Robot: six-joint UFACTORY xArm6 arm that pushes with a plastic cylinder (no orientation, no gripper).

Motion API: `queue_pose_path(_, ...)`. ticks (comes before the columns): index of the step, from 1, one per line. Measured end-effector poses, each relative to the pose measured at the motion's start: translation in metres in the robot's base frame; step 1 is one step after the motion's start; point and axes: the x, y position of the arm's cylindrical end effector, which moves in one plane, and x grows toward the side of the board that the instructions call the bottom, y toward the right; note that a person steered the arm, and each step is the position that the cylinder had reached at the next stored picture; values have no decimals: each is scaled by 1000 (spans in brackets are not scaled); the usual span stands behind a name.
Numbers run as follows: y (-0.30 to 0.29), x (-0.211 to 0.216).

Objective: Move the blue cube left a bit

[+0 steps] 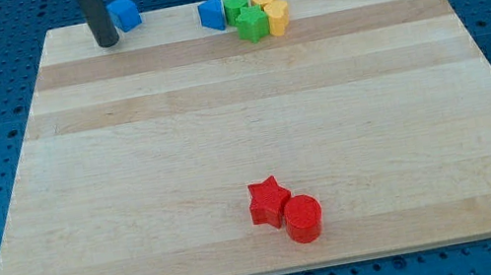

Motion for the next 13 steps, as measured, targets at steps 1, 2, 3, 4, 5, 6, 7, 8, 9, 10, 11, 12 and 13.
queue_pose_path(1,31,22)
queue_pose_path(2,71,25)
queue_pose_path(3,76,9)
queue_pose_path(4,80,-10)
queue_pose_path(5,87,-24)
queue_pose_path(6,88,-46)
queue_pose_path(7,89,-56)
queue_pose_path(8,78,-56)
queue_pose_path(9,68,-55)
queue_pose_path(10,62,-41)
queue_pose_path(11,61,-40)
queue_pose_path(12,61,-44)
queue_pose_path(13,61,-57)
